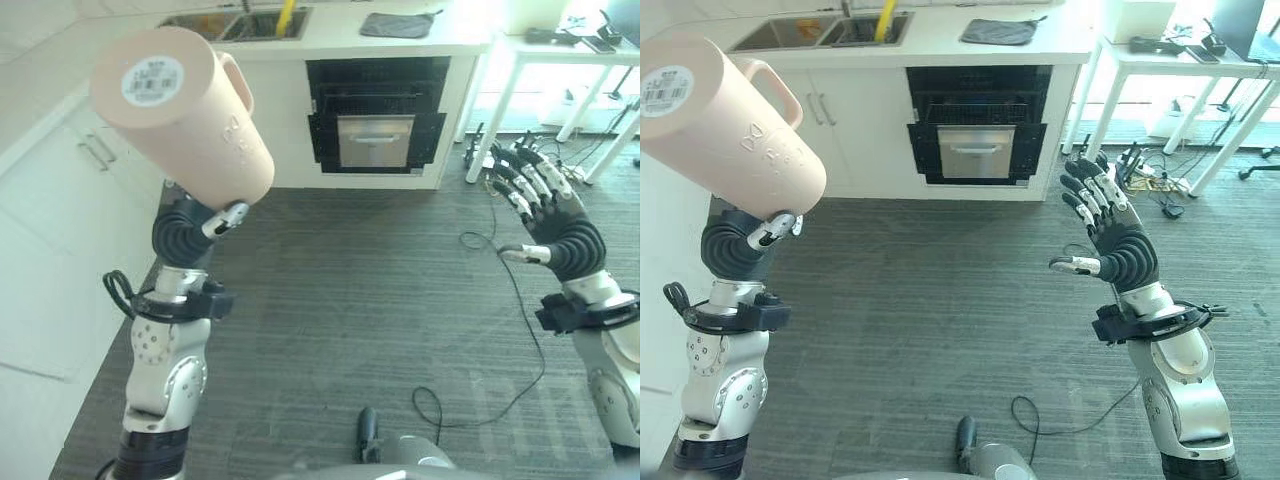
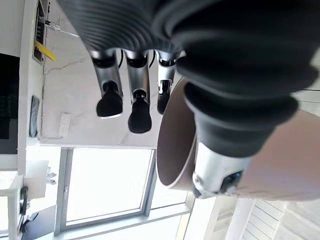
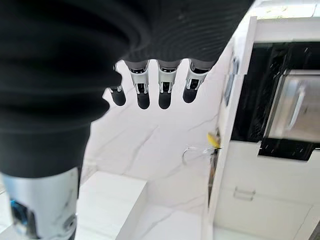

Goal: Place the dishes in the dishwasher.

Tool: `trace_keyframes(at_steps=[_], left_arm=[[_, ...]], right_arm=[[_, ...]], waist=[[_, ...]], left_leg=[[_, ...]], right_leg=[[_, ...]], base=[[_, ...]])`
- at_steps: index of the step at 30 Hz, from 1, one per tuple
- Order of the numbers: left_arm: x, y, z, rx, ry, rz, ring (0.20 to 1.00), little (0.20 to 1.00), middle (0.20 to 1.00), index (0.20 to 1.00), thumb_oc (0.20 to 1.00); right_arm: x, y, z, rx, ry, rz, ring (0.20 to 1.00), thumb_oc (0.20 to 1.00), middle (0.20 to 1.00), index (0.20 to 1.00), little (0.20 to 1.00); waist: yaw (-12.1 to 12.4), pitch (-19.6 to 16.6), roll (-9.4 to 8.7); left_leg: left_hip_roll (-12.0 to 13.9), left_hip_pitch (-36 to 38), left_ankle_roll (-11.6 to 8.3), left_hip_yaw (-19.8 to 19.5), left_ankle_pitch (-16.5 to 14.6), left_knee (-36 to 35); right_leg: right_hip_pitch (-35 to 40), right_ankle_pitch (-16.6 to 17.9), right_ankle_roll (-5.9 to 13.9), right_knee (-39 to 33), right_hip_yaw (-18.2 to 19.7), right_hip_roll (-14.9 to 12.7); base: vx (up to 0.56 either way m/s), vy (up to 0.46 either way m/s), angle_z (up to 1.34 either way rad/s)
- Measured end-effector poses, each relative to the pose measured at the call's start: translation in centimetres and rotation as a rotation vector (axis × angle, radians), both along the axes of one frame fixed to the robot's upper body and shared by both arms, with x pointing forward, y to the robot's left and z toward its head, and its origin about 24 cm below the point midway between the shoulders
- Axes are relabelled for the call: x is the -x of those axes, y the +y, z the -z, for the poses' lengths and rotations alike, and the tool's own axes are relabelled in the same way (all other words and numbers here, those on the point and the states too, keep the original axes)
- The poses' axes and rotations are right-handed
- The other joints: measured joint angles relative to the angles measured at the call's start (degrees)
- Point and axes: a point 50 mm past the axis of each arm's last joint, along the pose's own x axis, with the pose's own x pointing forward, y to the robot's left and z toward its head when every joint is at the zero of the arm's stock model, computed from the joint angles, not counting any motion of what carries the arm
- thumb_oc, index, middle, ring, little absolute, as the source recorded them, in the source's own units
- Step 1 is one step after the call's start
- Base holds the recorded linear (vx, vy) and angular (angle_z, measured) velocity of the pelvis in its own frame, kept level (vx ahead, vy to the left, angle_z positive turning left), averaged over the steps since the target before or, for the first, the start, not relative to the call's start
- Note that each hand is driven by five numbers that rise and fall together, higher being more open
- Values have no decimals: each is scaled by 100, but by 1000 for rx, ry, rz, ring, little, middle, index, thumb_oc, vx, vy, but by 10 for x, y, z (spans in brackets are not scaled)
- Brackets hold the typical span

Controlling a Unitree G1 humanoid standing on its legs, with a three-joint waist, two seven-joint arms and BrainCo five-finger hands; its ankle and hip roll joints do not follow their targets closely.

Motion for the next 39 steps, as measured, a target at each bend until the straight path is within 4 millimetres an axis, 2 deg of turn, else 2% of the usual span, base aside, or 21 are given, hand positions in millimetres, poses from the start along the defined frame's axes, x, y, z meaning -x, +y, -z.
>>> trace_keyframes(at_steps=[1, 2, 3, 4, 5, 8, 9, 10, 11, 12, 14, 15, 16, 19, 24, 26, 29, 30, 31, 34, 39], left_arm=[[4, 6, 9, -5, 44, -27, 200, 200, 200, 200, 200], [7, 10, 14, -12, 67, -39, 200, 200, 200, 200, 200], [10, 12, 19, -19, 91, -44, 200, 200, 200, 200, 200], [13, 17, 29, 2, 123, -70, 200, 200, 200, 200, 200], [10, 18, 31, -3, 130, -76, 200, 200, 200, 200, 200], [6, 11, 37, -14, 162, -34, 200, 200, 200, 200, 200], [6, 9, 39, -9, 163, -24, 200, 200, 200, 200, 200], [8, 10, 41, -13, 168, -20, 200, 200, 200, 200, 200], [9, 13, 39, -26, 162, -29, 200, 200, 200, 200, 200], [10, 16, 38, 2, 148, -50, 200, 200, 200, 200, 200], [2, 15, 22, 4, 79, -36, 200, 200, 200, 200, 200], [-12, 4, 6, -4, 8, 15, 200, 200, 200, 200, 200], [-13, 1, 2, -11, -12, 32, 200, 200, 200, 200, 200], [-13, -1, -3, -17, -24, 44, 200, 200, 200, 200, 200], [-14, 3, 1, -18, 18, 26, 200, 200, 200, 200, 200], [-9, 9, 11, -23, 64, -3, 200, 200, 200, 200, 200], [-6, 14, 3, -90, 53, -20, 200, 200, 200, 200, 200], [-5, 15, 7, -80, 71, -28, 200, 200, 200, 200, 200], [-4, 12, 13, -60, 89, -29, 200, 200, 200, 200, 200], [-5, 8, 16, -39, 101, -24, 200, 200, 200, 200, 200], [-11, 0, 6, 6, 53, -5, 200, 200, 200, 200, 200]], right_arm=[[1, 2, 3, -13, 13, -7, 1000, 1000, 1000, 1000, 1000], [1, 2, 3, -15, 13, -6, 1000, 1000, 1000, 1000, 1000], [1, 2, 6, -21, 24, -8, 1000, 1000, 1000, 1000, 1000], [-2, 4, 4, 9, 27, -23, 1000, 1000, 1000, 1000, 1000], [-1, 6, 5, 15, 35, -32, 1000, 1000, 1000, 1000, 1000], [3, 5, 19, -21, 89, -19, 1000, 1000, 1000, 1000, 1000], [4, 4, 18, -7, 87, -16, 1000, 1000, 1000, 1000, 1000], [5, -1, 16, 37, 97, -10, 1000, 1000, 1000, 1000, 1000], [5, -2, 18, 32, 105, -7, 1000, 1000, 1000, 1000, 1000], [5, 0, 17, 33, 95, -17, 1000, 1000, 1000, 1000, 1000], [9, -2, 4, 35, 32, -5, 1000, 1000, 1000, 1000, 1000], [11, -1, 2, 3, 15, 5, 1000, 1000, 1000, 1000, 1000], [10, 1, 2, 0, 13, -2, 1000, 1000, 1000, 1000, 1000], [10, 2, 6, -37, 16, 12, 1000, 1000, 1000, 1000, 1000], [8, 9, 7, -86, -6, 3, 1000, 1000, 1000, 1000, 1000], [8, 10, 8, -65, -4, -5, 1000, 1000, 1000, 1000, 1000], [6, 15, 11, -51, 15, -33, 1000, 1000, 1000, 1000, 1000], [3, 12, 14, -56, 29, -21, 1000, 1000, 1000, 1000, 1000], [-2, 8, 17, -59, 46, -1, 1000, 1000, 1000, 1000, 1000], [-12, 8, 8, -35, 16, -8, 1000, 1000, 1000, 1000, 1000], [-11, 3, 0, 20, 3, 9, 1000, 1000, 1000, 1000, 1000]], waist=[[145, 67, -350], [131, 64, -398], [111, 37, -324], [140, -30, 286], [-18, -48, 385], [157, -116, 15], [155, -156, 99], [133, -252, 322], [193, -315, 385], [250, -326, 341], [96, -353, 266], [66, -322, 64], [156, -313, 27], [192, -345, 45], [422, -335, 25], [370, -328, 117], [384, -426, -249], [393, -460, -336], [410, -480, -158], [287, -270, 308], [206, -228, 428]], left_leg=[[-3, -1140, 396, 397, -178, -258], [-61, -1312, 474, 467, -85, -1042], [-136, -1232, 732, 598, 112, -2034], [276, -992, 852, 812, 275, -3834], [270, -906, 755, 852, 393, -4908], [-366, -1165, 877, 222, 560, -5048], [-443, -1158, 1215, 413, 690, -4785], [-471, -925, 1952, 597, 584, -4641], [-422, -579, 2396, 259, 1114, -4926], [-459, -343, 2345, 228, 1371, -5111], [-628, -119, 2196, 299, 1397, -5286], [-808, 111, 1468, 416, 1110, -5217], [-873, 272, 1395, 377, 954, -5184], [-976, 760, 1455, -190, 877, -5223], [-755, 1062, 1514, -554, 521, -5044], [-498, 1490, 1306, -486, 257, -5050], [-331, 1637, 707, -388, 26, -5307], [-261, 1746, 524, -469, -35, -5300], [-12, 1767, 352, -474, -97, -5294], [342, 1756, 153, -374, -101, -5279], [689, 1807, 31, -225, -13, -4953]], right_leg=[[521, 14, 191, -329, 115, -45], [920, -96, 373, -515, 72, -36], [1114, -583, 1192, -336, 32, -43], [824, -1170, 1309, 376, -217, -35], [1185, -1023, 469, 93, -349, 143], [1697, -1328, 1043, 127, -294, -176], [1772, -1335, 1056, 325, -271, -122], [1838, -1390, 1236, 734, -231, 111], [1763, -1626, 1573, 1414, -81, 153], [1621, -2107, 1420, 1653, -25, -162], [1539, -1912, 1717, 431, 13, -891], [1969, -1403, 1744, 45, -266, -1176], [1923, -1353, 1673, 472, -358, -1256], [1335, -1083, 1801, 2638, -459, -1517], [-435, -1251, 1738, 3347, -109, -1664], [-1071, -767, 1622, 3099, -85, -1617], [-875, -49, 1661, 398, -181, -1362], [-595, 788, 1563, -127, -117, -1251], [-353, 947, 1475, -493, -210, -930], [-335, 953, 1253, -531, -232, -556], [47, 717, 1027, -678, -499, -259]], base=[[339, 60, -91], [384, 112, -115], [481, 213, -119], [423, 213, -100], [447, 222, -81], [408, 259, -40], [315, 278, -6], [343, 318, -23], [331, 309, -59], [372, 351, -80], [394, 371, -9], [405, 392, 59], [409, 404, 70], [301, 294, 90], [251, 197, 53], [246, -140, 31], [150, -156, 33], [179, -239, 18], [191, -291, 3], [182, -353, -14], [152, -310, 19]])
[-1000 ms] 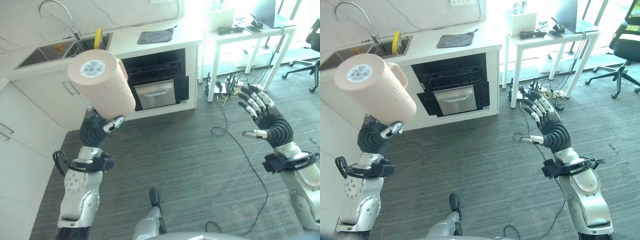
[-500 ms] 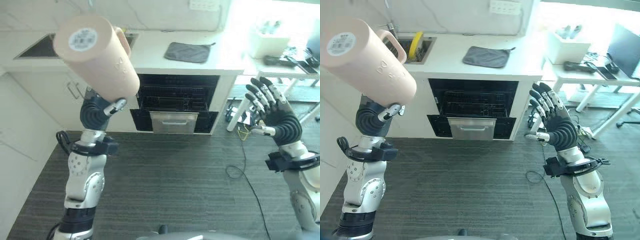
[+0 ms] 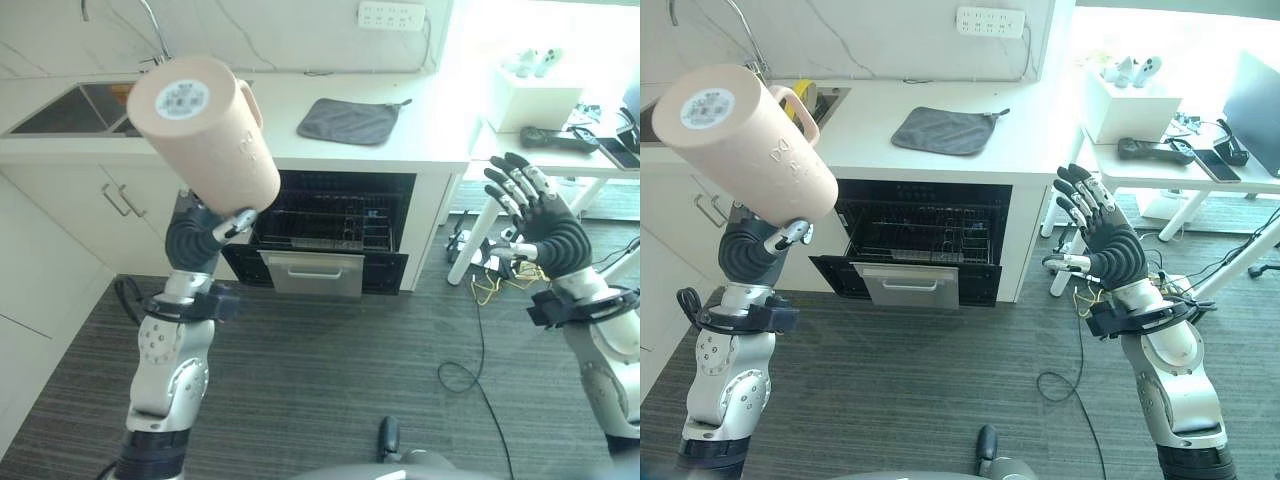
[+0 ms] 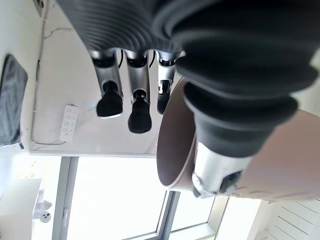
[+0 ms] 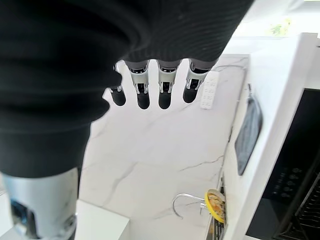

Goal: Place the dishes in the dishwasher.

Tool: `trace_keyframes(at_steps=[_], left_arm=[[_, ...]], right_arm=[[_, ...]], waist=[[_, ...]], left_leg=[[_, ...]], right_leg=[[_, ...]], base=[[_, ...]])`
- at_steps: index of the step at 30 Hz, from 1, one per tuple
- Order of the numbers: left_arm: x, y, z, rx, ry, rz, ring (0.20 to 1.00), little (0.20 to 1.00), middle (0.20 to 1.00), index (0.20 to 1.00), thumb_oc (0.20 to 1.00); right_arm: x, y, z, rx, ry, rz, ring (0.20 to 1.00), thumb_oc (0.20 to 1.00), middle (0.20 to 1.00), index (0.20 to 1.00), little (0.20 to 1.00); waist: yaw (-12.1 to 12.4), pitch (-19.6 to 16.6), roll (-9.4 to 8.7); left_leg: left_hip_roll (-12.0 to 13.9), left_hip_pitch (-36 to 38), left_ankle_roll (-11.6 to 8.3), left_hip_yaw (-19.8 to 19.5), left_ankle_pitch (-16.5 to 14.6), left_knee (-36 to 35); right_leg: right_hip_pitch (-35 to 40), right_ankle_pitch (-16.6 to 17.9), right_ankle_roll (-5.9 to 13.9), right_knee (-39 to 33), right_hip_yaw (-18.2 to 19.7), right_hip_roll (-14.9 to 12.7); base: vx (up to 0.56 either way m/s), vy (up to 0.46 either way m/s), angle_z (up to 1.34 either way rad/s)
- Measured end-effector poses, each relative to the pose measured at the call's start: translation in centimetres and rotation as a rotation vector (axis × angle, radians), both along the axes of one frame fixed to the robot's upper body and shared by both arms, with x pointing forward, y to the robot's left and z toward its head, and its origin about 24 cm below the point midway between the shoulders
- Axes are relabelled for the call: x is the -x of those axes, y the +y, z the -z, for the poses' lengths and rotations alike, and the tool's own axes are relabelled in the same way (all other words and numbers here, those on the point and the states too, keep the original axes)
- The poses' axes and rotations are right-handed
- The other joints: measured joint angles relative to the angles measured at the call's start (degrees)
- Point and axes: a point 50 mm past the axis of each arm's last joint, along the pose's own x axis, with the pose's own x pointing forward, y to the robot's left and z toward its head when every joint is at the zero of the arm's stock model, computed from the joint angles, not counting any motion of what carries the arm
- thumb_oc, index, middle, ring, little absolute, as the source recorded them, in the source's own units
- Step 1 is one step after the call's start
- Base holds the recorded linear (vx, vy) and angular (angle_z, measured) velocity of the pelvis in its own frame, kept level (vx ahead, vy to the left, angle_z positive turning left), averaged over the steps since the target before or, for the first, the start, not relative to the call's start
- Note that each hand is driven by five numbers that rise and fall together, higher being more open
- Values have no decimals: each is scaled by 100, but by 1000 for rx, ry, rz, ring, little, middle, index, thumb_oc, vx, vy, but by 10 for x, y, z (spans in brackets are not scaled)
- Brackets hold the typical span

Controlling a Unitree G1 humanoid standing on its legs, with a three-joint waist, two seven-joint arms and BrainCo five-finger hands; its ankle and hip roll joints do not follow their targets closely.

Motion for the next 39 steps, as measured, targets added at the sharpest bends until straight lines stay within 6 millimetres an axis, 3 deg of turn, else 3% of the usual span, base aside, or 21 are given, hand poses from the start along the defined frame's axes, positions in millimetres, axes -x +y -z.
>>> trace_keyframes(at_steps=[3, 6, 7, 8, 9, 10, 12, 13, 14, 17, 18, 19, 21, 22, 23, 25, 27, 30, 32, 37, 39], left_arm=[[-1, -1, -6, 4, -24, 3, 200, 200, 200, 200, 200], [-2, -3, -6, -8, -25, 28, 200, 200, 200, 200, 200], [-2, -5, -5, -14, -22, 43, 200, 200, 200, 200, 200], [-3, -10, 0, -2, -3, 65, 200, 200, 200, 200, 200], [-3, -14, -8, -36, -42, 101, 200, 200, 200, 200, 200], [-2, -15, -5, -37, -32, 108, 200, 200, 200, 200, 200], [-7, -16, -6, -25, -32, 122, 200, 200, 200, 200, 200], [-9, -18, -14, -23, -67, 141, 200, 200, 200, 200, 200], [-9, -19, -7, -8, -46, 147, 200, 200, 200, 200, 200], [-10, -17, -5, -20, -44, 159, 200, 200, 200, 200, 200], [-10, -18, -7, -23, -55, 160, 200, 200, 200, 200, 200], [-10, -17, -8, -24, -59, 160, 200, 200, 200, 200, 200], [-10, -17, -7, -28, -55, 159, 200, 200, 200, 200, 200], [-12, -20, -9, -42, -45, 178, 200, 200, 200, 200, 200], [-11, -21, -6, -49, -29, 186, 200, 200, 200, 200, 200], [-7, -15, -2, -68, -4, 170, 200, 200, 200, 200, 200], [-6, -8, -2, -83, 4, 141, 200, 200, 200, 200, 200], [-5, -3, 1, -120, 39, 129, 200, 200, 200, 200, 200], [-5, -4, 3, -125, 55, 133, 200, 200, 200, 200, 200], [0, 2, 16, -113, 110, 98, 200, 200, 200, 200, 200], [3, 2, 16, -113, 104, 100, 200, 200, 200, 200, 200]], right_arm=[[2, -3, -8, 6, -18, 9, 1000, 1000, 1000, 1000, 1000], [3, -8, -9, 3, -25, 32, 1000, 1000, 1000, 1000, 1000], [2, -8, -10, -5, -29, 36, 1000, 1000, 1000, 1000, 1000], [0, -7, -11, -12, -34, 35, 1000, 1000, 1000, 1000, 1000], [0, -8, -16, -7, -56, 40, 1000, 1000, 1000, 1000, 1000], [0, -7, -13, -24, -47, 41, 1000, 1000, 1000, 1000, 1000], [0, -7, -9, -42, -34, 44, 1000, 1000, 1000, 1000, 1000], [0, -7, -16, -6, -56, 40, 1000, 1000, 1000, 1000, 1000], [-1, -9, -15, -10, -51, 48, 1000, 1000, 1000, 1000, 1000], [2, -14, -20, 6, -69, 68, 1000, 1000, 1000, 1000, 1000], [3, -14, -21, 10, -71, 70, 1000, 1000, 1000, 1000, 1000], [4, -14, -18, -9, -66, 73, 1000, 1000, 1000, 1000, 1000], [12, -11, -3, -30, -12, 71, 1000, 1000, 1000, 1000, 1000], [19, -10, 6, -70, 12, 80, 1000, 1000, 1000, 1000, 1000], [26, -6, 13, -101, 35, 75, 1000, 1000, 1000, 1000, 1000], [28, -1, 16, -143, 35, 67, 1000, 1000, 1000, 1000, 1000], [24, 7, 16, -149, 27, 26, 1000, 1000, 1000, 1000, 1000], [22, 12, 15, -130, 29, 3, 1000, 1000, 1000, 1000, 1000], [14, 11, 17, -130, 38, 8, 1000, 1000, 1000, 1000, 1000], [11, 7, 29, -132, 89, 15, 1000, 1000, 1000, 1000, 1000], [11, 7, 27, -126, 78, 9, 1000, 1000, 1000, 1000, 1000]], waist=[[30, 35, 111], [36, 247, -196], [-23, 304, -275], [-52, 291, 48], [-183, 353, 59], [-202, 341, 88], [-267, 314, 89], [-241, 365, -31], [-235, 348, 30], [-285, 324, -35], [-288, 269, 49], [-271, 252, -33], [-91, 64, -356], [-91, 54, -531], [-24, -40, -618], [55, -139, -664], [18, -198, -663], [-117, -237, -571], [-144, -235, -556], [-279, -189, -444], [-277, -221, -495]], left_leg=[[57, -215, 22, 302, 30, 143], [-76, -1216, -92, 327, 346, 1683], [-143, -1243, -66, 453, 299, 1367], [80, -1156, 19, 546, 290, 463], [290, -1103, -36, 475, 294, -208], [408, -1067, -57, 487, 407, -590], [585, -1395, -174, 362, 570, -574], [1000, -1451, -276, 353, 499, -497], [1199, -1423, -277, 351, 569, -427], [651, -1437, -209, 646, 542, -147], [373, -1243, -89, 633, 498, -166], [67, -1077, -65, 612, 719, -208], [-581, -1082, 152, 668, 718, -70], [-910, -1065, 492, 518, 543, -24], [-1037, -961, 585, 496, 581, -89], [-1112, -791, 792, 562, 499, -159], [-1132, -630, 932, 672, 605, -315], [-1124, -559, 922, 871, 654, -450], [-1166, -562, 888, 988, 632, -454], [-1022, -321, 719, 1171, 442, -457], [-884, -121, 420, 1225, 271, -449]], right_leg=[[-163, -45, -64, 100, -32, 16], [-172, -71, -62, -56, 14, -274], [-129, -180, 192, -163, -3, -380], [-243, -536, 510, 259, -132, -225], [-657, -983, -186, 1485, 65, -319], [-662, -1006, -156, 1461, 66, -313], [-478, -1085, 399, 777, 198, -283], [-771, -1369, 110, 1901, 223, -527], [-737, -1306, 55, 1950, 233, -526], [-583, -940, 633, 1281, 337, -1052], [-453, -685, 650, 1032, 431, -1175], [-369, -521, 830, 892, 554, -1370], [-63, -635, 935, 272, 605, -1926], [-71, -354, 431, 829, 607, -2178], [-236, 82, 557, 1419, 423, -2302], [-432, 395, 808, 1828, 496, -2302], [-641, 192, 972, 2309, 445, -2146], [-398, -151, 918, 1340, 145, -1591], [-75, -36, 987, -140, -118, -1402], [-358, 265, 1182, -133, 172, -1702], [-157, 250, 1136, 48, 160, -1551]], base=[[66, -252, 19], [68, -16, 30], [117, 179, 37], [113, 187, 46], [169, 287, 40], [157, 300, 25], [156, 345, 14], [202, 486, 5], [243, 591, -9], [266, 643, -20], [202, 478, -27], [232, 545, -37], [252, 499, -20], [229, 353, 28], [209, 266, 19], [209, 190, 2], [192, 33, -9], [206, -178, -28], [181, -271, -39], [238, -398, -29], [317, -562, -16]])
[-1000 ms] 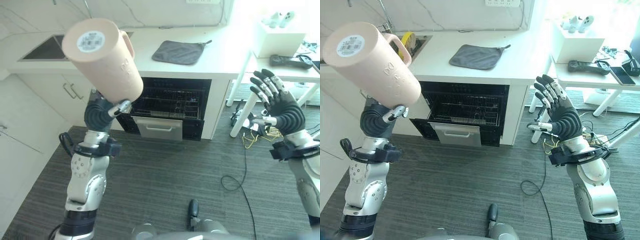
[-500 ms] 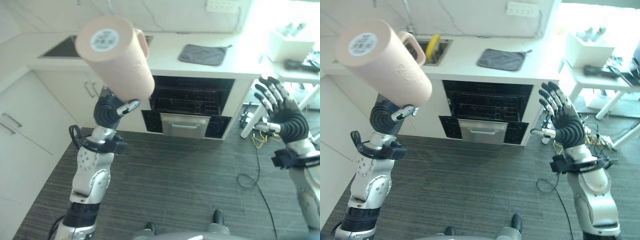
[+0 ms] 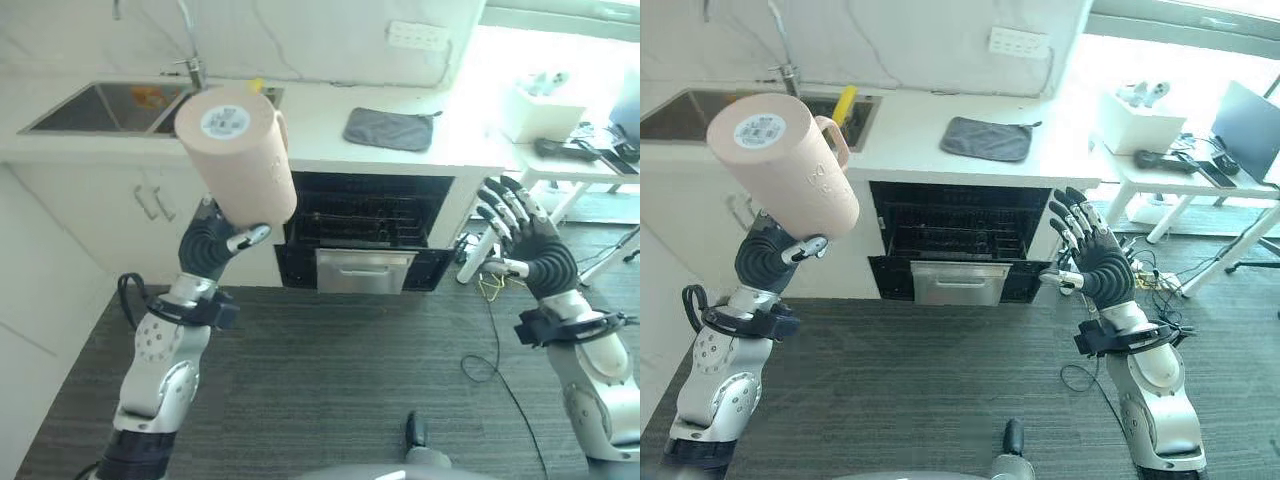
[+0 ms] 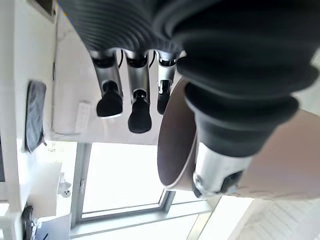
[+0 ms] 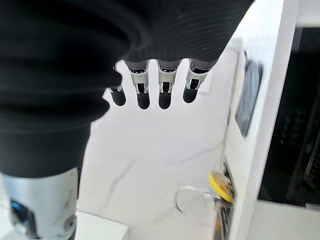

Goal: Place the dishes in the dishwasher.

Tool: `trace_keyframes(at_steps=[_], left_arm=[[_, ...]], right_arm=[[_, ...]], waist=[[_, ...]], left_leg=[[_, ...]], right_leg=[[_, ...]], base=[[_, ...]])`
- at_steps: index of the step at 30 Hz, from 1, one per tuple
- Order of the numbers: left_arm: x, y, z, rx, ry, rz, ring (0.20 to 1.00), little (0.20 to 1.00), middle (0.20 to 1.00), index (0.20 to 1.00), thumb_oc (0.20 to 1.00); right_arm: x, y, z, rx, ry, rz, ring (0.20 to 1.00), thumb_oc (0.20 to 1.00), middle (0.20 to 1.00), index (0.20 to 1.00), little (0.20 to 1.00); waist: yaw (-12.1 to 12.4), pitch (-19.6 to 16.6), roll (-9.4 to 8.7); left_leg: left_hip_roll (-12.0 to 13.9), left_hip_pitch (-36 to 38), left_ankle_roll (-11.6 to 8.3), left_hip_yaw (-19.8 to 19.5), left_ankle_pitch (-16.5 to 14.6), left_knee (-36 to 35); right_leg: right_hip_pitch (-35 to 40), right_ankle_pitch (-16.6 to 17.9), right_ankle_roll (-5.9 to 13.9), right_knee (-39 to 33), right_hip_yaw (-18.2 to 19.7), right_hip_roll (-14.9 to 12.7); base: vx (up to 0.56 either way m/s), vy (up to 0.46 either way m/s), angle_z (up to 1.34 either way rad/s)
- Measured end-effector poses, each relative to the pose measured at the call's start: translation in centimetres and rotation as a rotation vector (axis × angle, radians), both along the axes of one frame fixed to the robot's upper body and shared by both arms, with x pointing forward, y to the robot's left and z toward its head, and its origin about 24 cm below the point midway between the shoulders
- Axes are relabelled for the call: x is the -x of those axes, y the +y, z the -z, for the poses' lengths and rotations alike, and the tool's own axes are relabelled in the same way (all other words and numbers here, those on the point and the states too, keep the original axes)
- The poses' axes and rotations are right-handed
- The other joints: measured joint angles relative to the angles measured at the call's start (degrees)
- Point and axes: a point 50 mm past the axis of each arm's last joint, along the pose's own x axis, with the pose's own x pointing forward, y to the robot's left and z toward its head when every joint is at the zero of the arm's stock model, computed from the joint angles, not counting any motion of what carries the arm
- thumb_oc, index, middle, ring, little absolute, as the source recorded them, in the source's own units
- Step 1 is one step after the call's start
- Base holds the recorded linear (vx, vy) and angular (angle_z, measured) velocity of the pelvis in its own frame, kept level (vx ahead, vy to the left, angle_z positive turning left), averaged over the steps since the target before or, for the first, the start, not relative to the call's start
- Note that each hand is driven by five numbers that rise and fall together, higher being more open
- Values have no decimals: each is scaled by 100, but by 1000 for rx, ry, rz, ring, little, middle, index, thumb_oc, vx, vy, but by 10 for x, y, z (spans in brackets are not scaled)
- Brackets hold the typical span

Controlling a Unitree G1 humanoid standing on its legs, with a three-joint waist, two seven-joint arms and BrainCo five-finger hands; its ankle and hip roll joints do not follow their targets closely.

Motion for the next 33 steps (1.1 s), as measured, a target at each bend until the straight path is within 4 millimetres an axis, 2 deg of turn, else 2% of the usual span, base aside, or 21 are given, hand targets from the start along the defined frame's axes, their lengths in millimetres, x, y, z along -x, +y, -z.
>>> trace_keyframes(at_steps=[1, 3, 4, 6, 7, 8, 9, 11, 13, 14, 15, 16, 17, 19, 21, 22, 24, 26, 28, 30, 33], left_arm=[[4, -4, 2, 33, -6, 5, 200, 200, 200, 200, 200], [6, -10, 1, 68, -18, 19, 200, 200, 200, 200, 200], [5, -12, -2, 77, -33, 23, 200, 200, 200, 200, 200], [3, -13, -4, 82, -46, 26, 200, 200, 200, 200, 200], [3, -15, -3, 86, -40, 32, 200, 200, 200, 200, 200], [5, -12, 0, 77, -30, 33, 200, 200, 200, 200, 200], [7, -9, 3, 71, -19, 28, 200, 200, 200, 200, 200], [9, -7, 8, 61, 4, 29, 200, 200, 200, 200, 200], [8, -8, 7, 58, 0, 42, 200, 200, 200, 200, 200], [8, -11, 6, 62, -4, 55, 200, 200, 200, 200, 200], [6, -17, 7, 96, -10, 70, 200, 200, 200, 200, 200], [5, -19, 3, 134, -48, 77, 200, 200, 200, 200, 200], [2, -21, 4, 145, -47, 95, 200, 200, 200, 200, 200], [0, -19, -9, 129, -97, 102, 200, 200, 200, 200, 200], [-10, -30, -23, 124, -145, 156, 200, 200, 200, 200, 200], [-9, -32, -28, 111, -159, 171, 200, 200, 200, 200, 200], [-10, -30, -25, 92, -126, 167, 200, 200, 200, 200, 200], [-9, -24, -20, 72, -94, 144, 200, 200, 200, 200, 200], [-9, -21, -19, 43, -75, 127, 200, 200, 200, 200, 200], [-11, -20, -21, 22, -76, 121, 200, 200, 200, 200, 200], [-7, -17, -13, 29, -46, 95, 200, 200, 200, 200, 200]], right_arm=[[-1, -3, -2, 18, -4, 5, 1000, 1000, 1000, 1000, 1000], [-1, -9, -13, 89, -24, 7, 1000, 1000, 1000, 1000, 1000], [-4, -12, -17, 110, -30, 11, 1000, 1000, 1000, 1000, 1000], [-4, -17, -23, 105, -51, 28, 1000, 1000, 1000, 1000, 1000], [-2, -19, -22, 102, -51, 41, 1000, 1000, 1000, 1000, 1000], [-2, -22, -23, 84, -58, 59, 1000, 1000, 1000, 1000, 1000], [-2, -19, -20, 75, -51, 49, 1000, 1000, 1000, 1000, 1000], [-3, -14, -16, 51, -38, 36, 1000, 1000, 1000, 1000, 1000], [-3, -6, -9, 46, -9, 1, 1000, 1000, 1000, 1000, 1000], [-3, -5, -7, 44, -3, -2, 1000, 1000, 1000, 1000, 1000], [-5, -7, -11, 61, -12, -1, 1000, 1000, 1000, 1000, 1000], [-1, -8, -26, 138, -58, -15, 1000, 1000, 1000, 1000, 1000], [0, -12, -33, 152, -90, 5, 1000, 1000, 1000, 1000, 1000], [2, -9, -37, 148, -108, -4, 1000, 1000, 1000, 1000, 1000], [3, -11, -37, 138, -113, 15, 1000, 1000, 1000, 1000, 1000], [4, -10, -34, 114, -104, 18, 1000, 1000, 1000, 1000, 1000], [11, -5, -17, 48, -48, 13, 1000, 1000, 1000, 1000, 1000], [10, -1, -15, 9, -54, 5, 1000, 1000, 1000, 1000, 1000], [9, 5, -13, 12, -48, -22, 1000, 1000, 1000, 1000, 1000], [4, 9, -16, 21, -64, -36, 1000, 1000, 1000, 1000, 1000], [1, 5, -17, 40, -61, -23, 1000, 1000, 1000, 1000, 1000]], waist=[[-19, -7, 131], [16, 10, 562], [76, 15, 611], [120, 111, 385], [95, 228, 151], [110, 319, -25], [132, 309, -10], [67, 310, 129], [148, 299, 91], [142, 330, 0], [79, 502, 332], [-4, 454, 421], [-134, 385, 616], [21, 392, 584], [129, 358, 512], [256, 325, 552], [271, 299, 162], [216, 246, 85], [191, 247, 117], [188, 225, 81], [209, 176, 245]], left_leg=[[253, 60, -207, 1, -88, 6], [789, 39, -345, 1, 20, 223], [1011, -113, -301, -45, 129, 648], [1217, -712, -391, -454, 555, 1975], [1310, -1407, -500, -799, 721, 3177], [1121, -2061, -450, -747, 365, 3312], [988, -2015, -321, -525, 296, 2288], [797, -1751, -261, -360, 428, 268], [906, -1729, -470, -575, 768, -144], [870, -1689, -479, -620, 797, -151], [1131, -1638, -404, -931, 847, -149], [1388, -1660, -430, -964, 856, -110], [1534, -1620, -438, -821, 843, 30], [1112, -1470, -402, -598, 791, 258], [147, -1286, 118, -582, 888, -49], [26, -1109, 356, -597, 1132, -98], [-319, -825, 620, -866, 885, -95], [-417, -771, 699, -867, 709, -95], [-417, -704, 647, -805, 657, -93], [-516, -710, 623, -752, 640, -92], [-625, -622, 685, -741, 450, -93]], right_leg=[[53, -11, -376, 92, -30, 276], [56, -331, -676, 188, -109, 843], [96, -423, -828, 150, -43, 1067], [289, -561, -1051, 56, 22, 1155], [398, -654, -1192, 17, 35, 1145], [558, -660, -1165, -107, -23, 1159], [634, -765, -1056, -168, -56, 1235], [667, -1004, -694, 59, -201, 1366], [805, -1030, -689, 104, -340, 1538], [866, -1226, -163, 255, -303, 1494], [640, -1409, 138, 968, -107, 1586], [497, -1905, -713, 1356, 18, 1094], [793, -1952, -891, 1184, -130, 1133], [976, -1897, -784, 1055, -13, 948], [1123, -1854, -550, 1096, -186, 552], [1073, -1919, -467, 1439, -152, 509], [657, -1890, -469, 2909, -133, 13], [137, -1951, -326, 3292, 205, -43], [-20, -1930, -344, 2036, 292, 170], [-21, -1252, -171, 458, 21, 272], [-9, -582, -228, 351, 40, 272]], base=[[321, -554, -7], [208, -384, -13], [212, -372, -32], [234, -278, -21], [395, 55, -18], [411, 181, -21], [392, 239, -20], [216, 198, 1], [251, 305, -15], [290, 434, -21], [301, 485, 2], [357, 603, 33], [409, 665, 30], [364, 583, 6], [272, 412, 19], [265, 354, 20], [258, 253, 37], [228, 17, 24], [160, -177, -1], [95, -174, 9], [95, -189, 38]])
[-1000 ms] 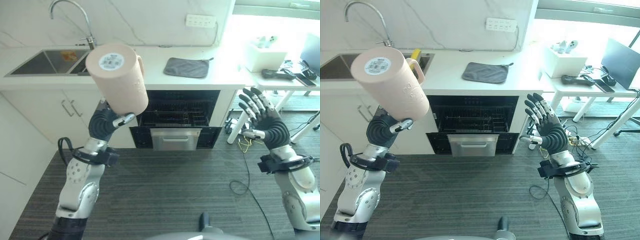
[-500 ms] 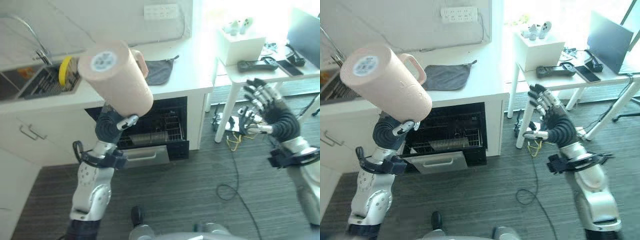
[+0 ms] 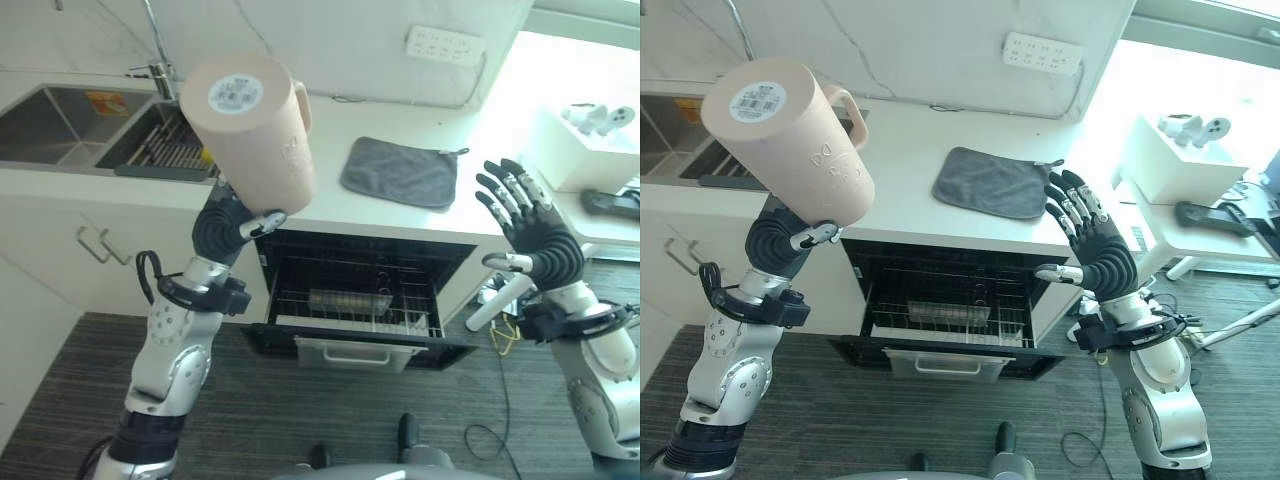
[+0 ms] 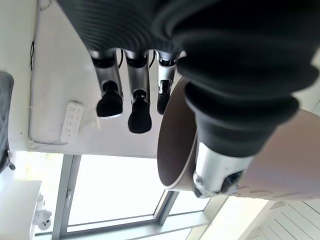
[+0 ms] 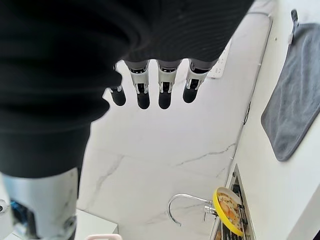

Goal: Place the dishes in the dishwasher.

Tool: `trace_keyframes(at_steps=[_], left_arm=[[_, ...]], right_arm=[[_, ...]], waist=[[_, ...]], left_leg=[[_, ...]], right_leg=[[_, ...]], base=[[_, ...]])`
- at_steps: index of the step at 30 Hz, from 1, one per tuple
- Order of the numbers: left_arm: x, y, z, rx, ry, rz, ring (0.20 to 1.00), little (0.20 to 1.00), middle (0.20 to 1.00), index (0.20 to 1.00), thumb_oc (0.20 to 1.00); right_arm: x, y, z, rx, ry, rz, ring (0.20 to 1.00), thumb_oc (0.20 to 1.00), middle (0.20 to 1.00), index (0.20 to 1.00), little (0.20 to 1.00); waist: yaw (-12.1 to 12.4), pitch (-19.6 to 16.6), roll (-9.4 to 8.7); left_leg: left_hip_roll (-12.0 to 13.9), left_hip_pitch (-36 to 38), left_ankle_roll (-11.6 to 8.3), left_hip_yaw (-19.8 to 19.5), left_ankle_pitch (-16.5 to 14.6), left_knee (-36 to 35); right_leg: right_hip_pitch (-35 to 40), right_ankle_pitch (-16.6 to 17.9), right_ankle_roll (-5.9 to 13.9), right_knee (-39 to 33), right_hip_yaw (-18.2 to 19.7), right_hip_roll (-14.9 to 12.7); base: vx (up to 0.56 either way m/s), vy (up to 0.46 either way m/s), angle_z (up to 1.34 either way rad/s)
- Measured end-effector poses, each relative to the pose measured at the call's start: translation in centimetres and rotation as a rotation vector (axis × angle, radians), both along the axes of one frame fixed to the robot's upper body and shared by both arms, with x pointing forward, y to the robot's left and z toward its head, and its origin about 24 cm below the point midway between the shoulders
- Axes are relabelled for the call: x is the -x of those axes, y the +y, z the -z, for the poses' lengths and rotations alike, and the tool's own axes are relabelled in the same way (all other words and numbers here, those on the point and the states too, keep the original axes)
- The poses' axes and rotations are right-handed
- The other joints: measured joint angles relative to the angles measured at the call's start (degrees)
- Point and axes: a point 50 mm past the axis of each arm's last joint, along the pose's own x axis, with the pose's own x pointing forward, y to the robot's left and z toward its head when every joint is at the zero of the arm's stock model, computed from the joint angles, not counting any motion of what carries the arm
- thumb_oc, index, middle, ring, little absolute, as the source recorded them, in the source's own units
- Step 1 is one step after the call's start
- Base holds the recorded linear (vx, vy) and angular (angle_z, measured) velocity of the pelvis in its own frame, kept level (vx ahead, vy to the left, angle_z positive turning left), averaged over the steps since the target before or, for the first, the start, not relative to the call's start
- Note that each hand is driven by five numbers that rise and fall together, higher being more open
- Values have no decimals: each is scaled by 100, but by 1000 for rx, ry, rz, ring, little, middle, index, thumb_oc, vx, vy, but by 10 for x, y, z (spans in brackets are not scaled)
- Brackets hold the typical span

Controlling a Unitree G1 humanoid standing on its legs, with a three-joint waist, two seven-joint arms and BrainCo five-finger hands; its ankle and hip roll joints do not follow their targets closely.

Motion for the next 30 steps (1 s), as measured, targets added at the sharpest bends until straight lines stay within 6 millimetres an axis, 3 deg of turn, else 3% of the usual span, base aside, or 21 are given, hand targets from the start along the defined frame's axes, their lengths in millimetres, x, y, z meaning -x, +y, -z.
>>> trace_keyframes(at_steps=[4, 6, 9, 13, 20, 25, 30], left_arm=[[4, 2, 1, 9, 0, -62, 200, 200, 200, 200, 200], [4, 4, 4, -41, 12, -118, 200, 200, 200, 200, 200], [1, 5, 34, -105, 139, -166, 200, 200, 200, 200, 200], [-9, -7, 69, -191, 296, -165, 200, 200, 200, 200, 200], [-21, -13, 63, -254, 262, -293, 200, 200, 200, 200, 200], [-27, -20, 60, -253, 248, -342, 200, 200, 200, 200, 200], [-34, -17, 64, -240, 269, -452, 200, 200, 200, 200, 200]], right_arm=[[-7, -2, -8, 47, -4, 4, 1000, 1000, 1000, 1000, 1000], [-8, -3, -5, 42, 24, 21, 1000, 1000, 1000, 1000, 1000], [-10, -1, 0, 92, 69, -2, 1000, 1000, 1000, 1000, 1000], [-19, 14, -2, 98, 64, -59, 1000, 1000, 1000, 1000, 1000], [-24, 39, 9, 35, 112, -110, 1000, 1000, 1000, 1000, 1000], [-33, 47, 4, -19, 121, -107, 1000, 1000, 1000, 1000, 1000], [-43, 49, 18, -91, 217, -52, 1000, 1000, 1000, 1000, 1000]], waist=[[147, -63, 56], [106, -181, -71], [-30, -265, 194], [-33, -304, 256], [-25, -321, 217], [-27, -324, 203], [-23, -321, 198]], left_leg=[[-7, -6, -3, 150, -41, 0], [-3, 41, -14, 343, -31, -1], [499, 63, -408, 310, 91, -15], [825, -48, -580, 312, 187, -11], [816, -20, -604, 308, 243, -38], [823, -14, -613, 281, 250, -8], [822, -2, -612, 257, 249, -22]], right_leg=[[403, 78, 51, -40, -2, 73], [860, 236, 85, -553, 160, -26], [910, -55, -281, -522, 160, 473], [808, -86, -477, -531, 84, 769], [864, -86, -483, -549, 58, 762], [890, -52, -534, -521, -20, 764], [914, -54, -535, -522, -31, 764]], base=[[99, -137, -10], [52, -106, -60], [-5, -98, -17], [-11, -21, 6], [6, -5, 2], [20, -9, 4], [16, -1, 1]])
